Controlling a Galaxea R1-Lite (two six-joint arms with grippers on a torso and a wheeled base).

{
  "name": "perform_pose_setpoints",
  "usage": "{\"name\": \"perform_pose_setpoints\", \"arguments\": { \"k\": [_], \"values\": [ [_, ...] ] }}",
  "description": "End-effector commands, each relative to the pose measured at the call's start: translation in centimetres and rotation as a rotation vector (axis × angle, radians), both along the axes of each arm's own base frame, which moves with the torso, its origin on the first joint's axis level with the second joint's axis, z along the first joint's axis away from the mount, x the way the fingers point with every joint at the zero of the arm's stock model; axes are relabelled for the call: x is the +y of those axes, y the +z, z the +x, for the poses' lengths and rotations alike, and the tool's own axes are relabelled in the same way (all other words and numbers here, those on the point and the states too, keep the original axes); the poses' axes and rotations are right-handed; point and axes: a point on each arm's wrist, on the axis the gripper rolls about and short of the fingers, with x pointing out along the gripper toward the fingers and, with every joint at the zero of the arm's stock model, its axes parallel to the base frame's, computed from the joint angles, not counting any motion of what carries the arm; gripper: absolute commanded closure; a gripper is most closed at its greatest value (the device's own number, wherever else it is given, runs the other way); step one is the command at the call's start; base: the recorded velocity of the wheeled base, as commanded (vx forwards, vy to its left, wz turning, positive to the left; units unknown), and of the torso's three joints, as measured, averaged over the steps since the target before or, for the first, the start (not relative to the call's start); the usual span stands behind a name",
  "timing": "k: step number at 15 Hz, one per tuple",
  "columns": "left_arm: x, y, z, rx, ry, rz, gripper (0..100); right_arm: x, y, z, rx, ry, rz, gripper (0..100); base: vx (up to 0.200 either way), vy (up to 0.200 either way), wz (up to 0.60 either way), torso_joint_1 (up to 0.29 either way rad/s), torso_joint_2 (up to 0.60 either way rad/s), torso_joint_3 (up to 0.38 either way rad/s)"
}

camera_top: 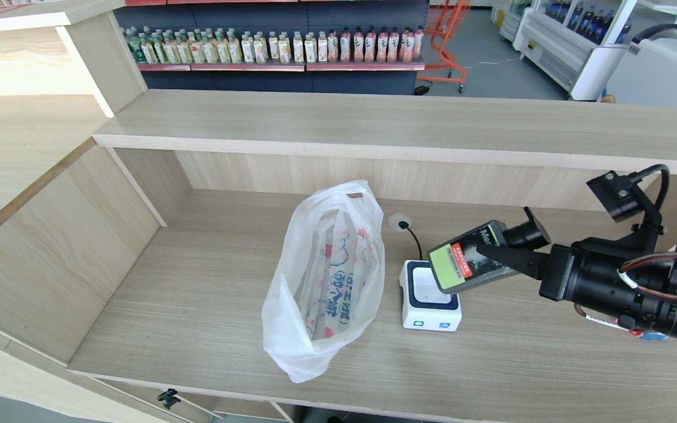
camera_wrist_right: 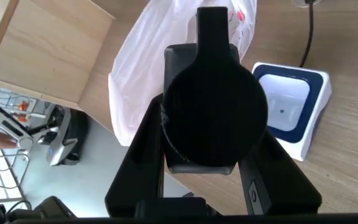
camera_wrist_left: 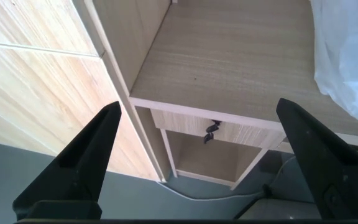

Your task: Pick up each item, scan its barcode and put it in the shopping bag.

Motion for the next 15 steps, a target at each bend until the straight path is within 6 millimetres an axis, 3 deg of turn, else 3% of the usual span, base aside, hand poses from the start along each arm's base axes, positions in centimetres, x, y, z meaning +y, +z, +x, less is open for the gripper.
{"name": "perform_pose_setpoints", "arguments": {
  "k": [1,9,15],
  "values": [
    [0.0,0.0,0.0,0.000,-0.001,0.000,0,0.8,-0.7,0.6,0.030,0.020,-0.009,100,0.000,0.200,0.00,0.002,0.01,-0.002],
    [0.0,0.0,0.0,0.000,-0.001,0.000,0,3.5,-3.7,4.5,0.140,0.045,-0.053,100,0.000,0.000,0.00,0.000,0.00,0.000],
    [0.0,0.0,0.0,0.000,-0.001,0.000,0,8.2,-7.5,7.5,0.148,0.107,-0.183,100,0.000,0.000,0.00,0.000,0.00,0.000]
  ]
}}
